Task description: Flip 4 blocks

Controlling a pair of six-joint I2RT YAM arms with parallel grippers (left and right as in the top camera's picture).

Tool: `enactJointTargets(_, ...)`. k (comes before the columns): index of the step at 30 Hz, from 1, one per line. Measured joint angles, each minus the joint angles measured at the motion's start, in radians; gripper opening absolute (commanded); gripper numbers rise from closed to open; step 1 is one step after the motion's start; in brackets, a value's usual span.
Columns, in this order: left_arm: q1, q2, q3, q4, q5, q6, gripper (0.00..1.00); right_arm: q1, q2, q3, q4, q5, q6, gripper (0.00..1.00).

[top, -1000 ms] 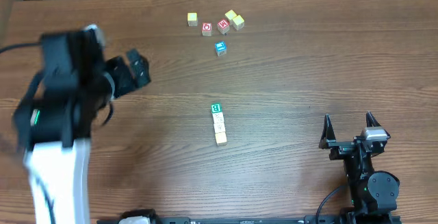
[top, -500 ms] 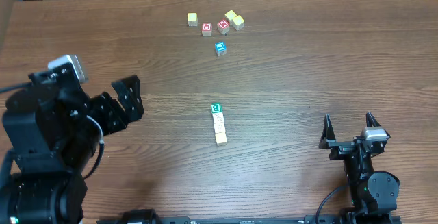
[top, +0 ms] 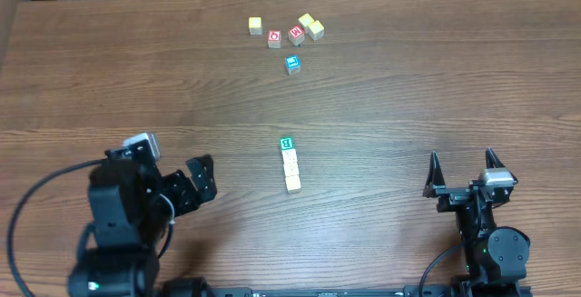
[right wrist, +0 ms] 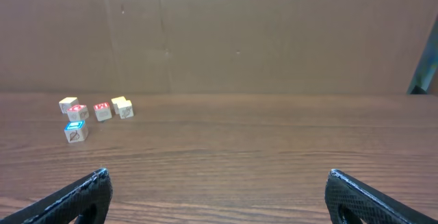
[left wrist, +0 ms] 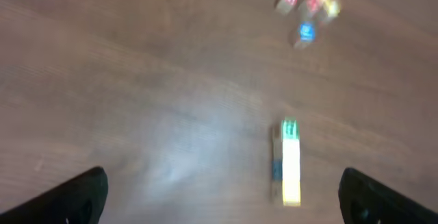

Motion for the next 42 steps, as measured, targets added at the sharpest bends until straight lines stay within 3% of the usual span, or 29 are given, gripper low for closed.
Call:
enactJointTargets(10, -0.025, -0.307, -0.403, 0.979, 0.037, 0.000, 1.00, 0.000, 0.000, 0.000, 0.000, 0.000, 0.000, 1.00)
enactJointTargets(14, -0.028, -0.415, -0.524, 1.223, 0.040, 0.000, 1.00, 0.000, 0.000, 0.000, 0.001, 0.000, 0.000, 1.00)
enactJointTargets(23, -0.028, -0.583, -0.756, 1.265, 0.033, 0.000, 1.00, 0.000, 0.000, 0.000, 0.001, 0.000, 0.000, 1.00)
enactJointTargets(33, -0.028, -0.620, -0.869, 1.248, 0.029, 0.000, 1.00, 0.000, 0.000, 0.000, 0.000, 0.000, 0.000, 1.00)
enactJointTargets(42, -0.028, -0.642, -0.891, 0.943, 0.021, 0.055, 1.00, 0.000, 0.000, 0.000, 0.001, 0.000, 0.000, 1.00)
